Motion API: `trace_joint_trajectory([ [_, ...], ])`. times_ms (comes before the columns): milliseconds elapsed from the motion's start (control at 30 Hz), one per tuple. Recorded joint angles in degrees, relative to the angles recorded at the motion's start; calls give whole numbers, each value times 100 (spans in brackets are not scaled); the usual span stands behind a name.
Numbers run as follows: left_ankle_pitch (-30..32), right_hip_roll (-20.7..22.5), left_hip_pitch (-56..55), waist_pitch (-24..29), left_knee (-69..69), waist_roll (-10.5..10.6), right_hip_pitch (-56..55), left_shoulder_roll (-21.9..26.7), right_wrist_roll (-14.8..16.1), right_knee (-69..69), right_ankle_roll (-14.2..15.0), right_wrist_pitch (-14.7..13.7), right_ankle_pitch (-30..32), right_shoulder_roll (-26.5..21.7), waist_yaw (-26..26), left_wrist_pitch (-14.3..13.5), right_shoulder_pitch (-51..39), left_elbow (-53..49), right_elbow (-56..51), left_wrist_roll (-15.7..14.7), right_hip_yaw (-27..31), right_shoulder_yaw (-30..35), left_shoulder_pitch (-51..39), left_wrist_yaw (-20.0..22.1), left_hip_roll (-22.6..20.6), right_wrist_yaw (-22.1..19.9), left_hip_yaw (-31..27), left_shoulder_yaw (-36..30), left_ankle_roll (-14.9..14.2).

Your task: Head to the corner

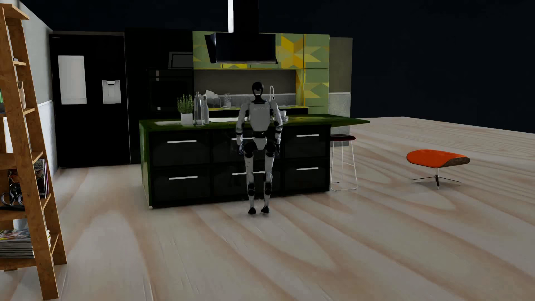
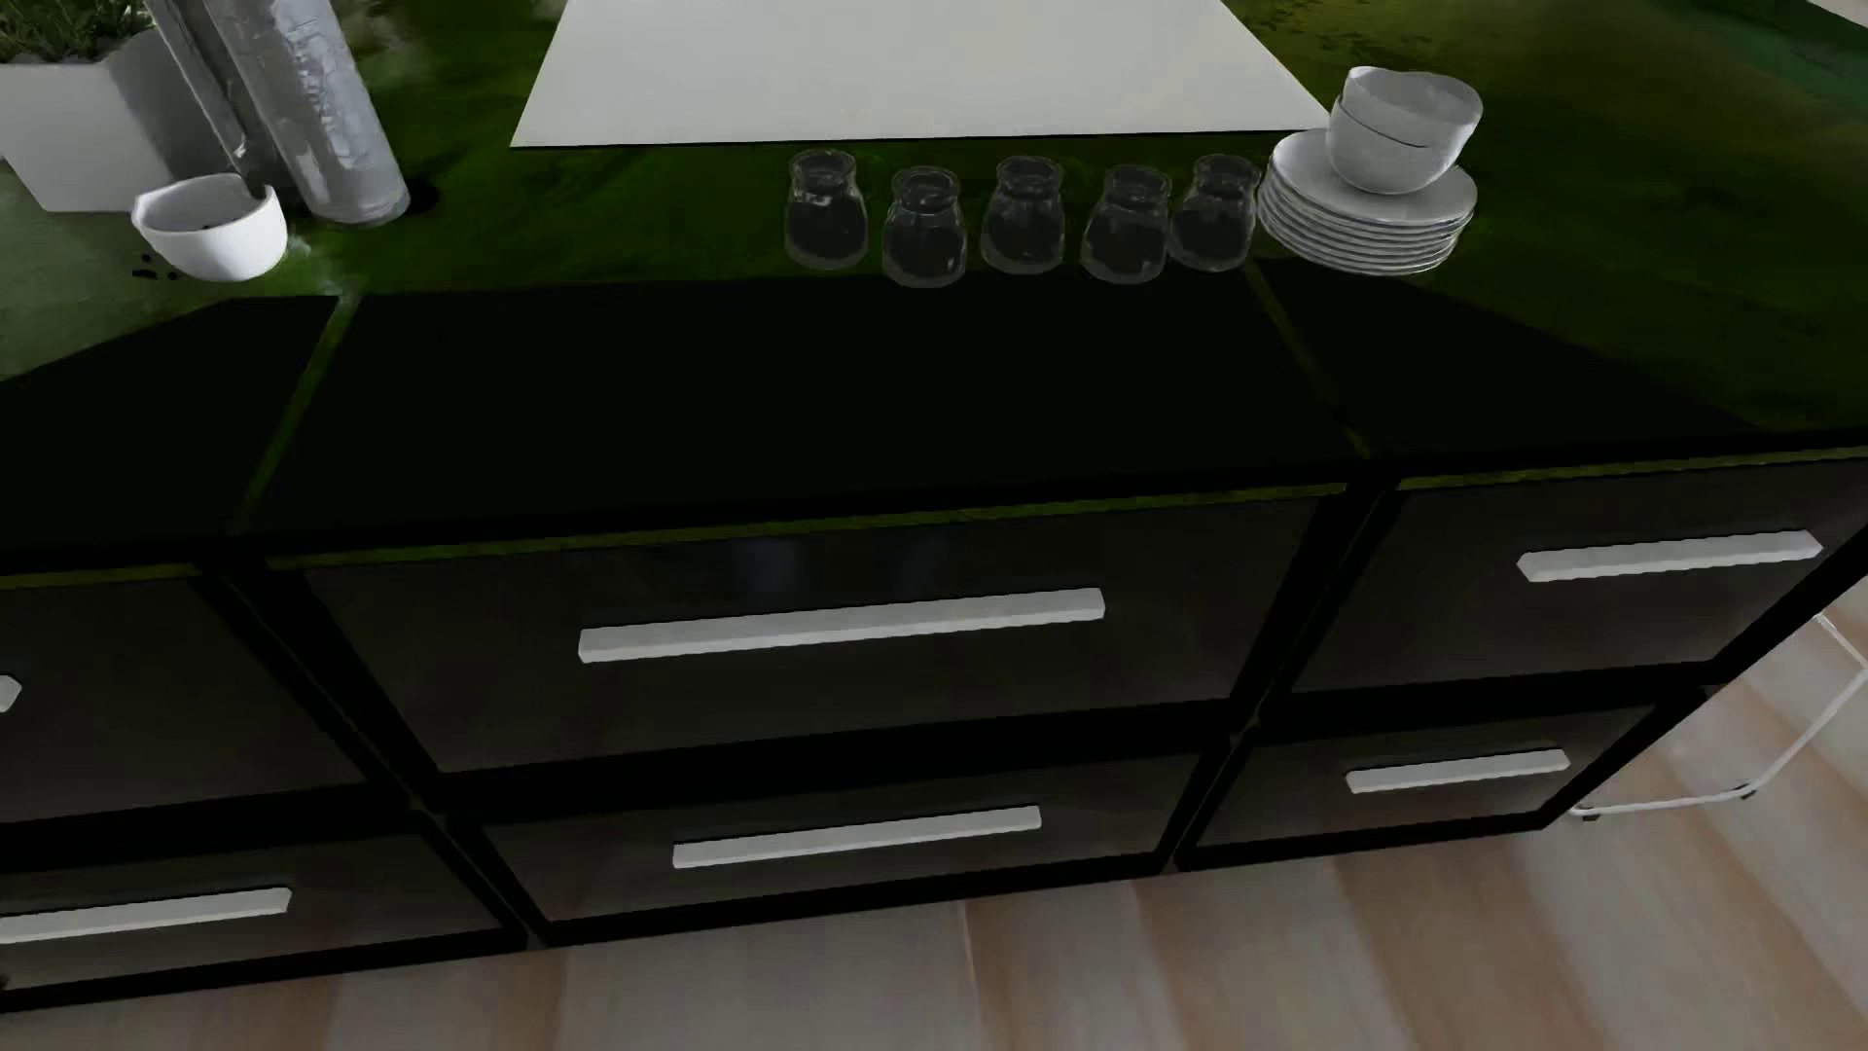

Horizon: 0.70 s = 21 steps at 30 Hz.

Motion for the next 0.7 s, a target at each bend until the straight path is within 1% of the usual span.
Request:
trace_joint_trajectory([
  [33,-17,24,-4,-19,4,10,16,1,0,-24,0,0,-7,6,-35,0,-21,18,-19,0,0,-58,-44,0,21,0,0,-19,0],
  [100,-41,2,108,-11,-61,-20,66,26,0,-34,0,0,-8,0,9,0,-64,7,-58,0,0,125,-45,0,5,0,0,-212,0],
  [167,-59,10,92,0,-69,8,35,-14,0,-20,0,0,-8,10,15,0,-121,47,-42,0,0,120,-118,0,5,0,0,-316,0],
  [200,-72,-14,163,5,-92,-11,101,-20,0,-53,0,0,-1,-1,-6,0,-108,54,-77,0,0,227,-93,0,-23,0,0,-387,0],
  [367,-55,6,97,-14,-73,11,32,-48,0,-21,0,0,-2,12,6,0,-122,31,-55,0,0,310,-68,0,-1,0,0,-391,0],
  [467,-50,-2,99,-17,-70,13,37,-47,0,-21,0,0,-13,30,15,0,-97,69,27,0,0,210,-72,0,-4,0,0,-347,0],
  [700,-66,-12,107,-20,-85,9,40,-26,0,-48,0,0,8,17,23,0,-107,85,8,0,0,252,-94,0,-34,0,0,-327,0],
])
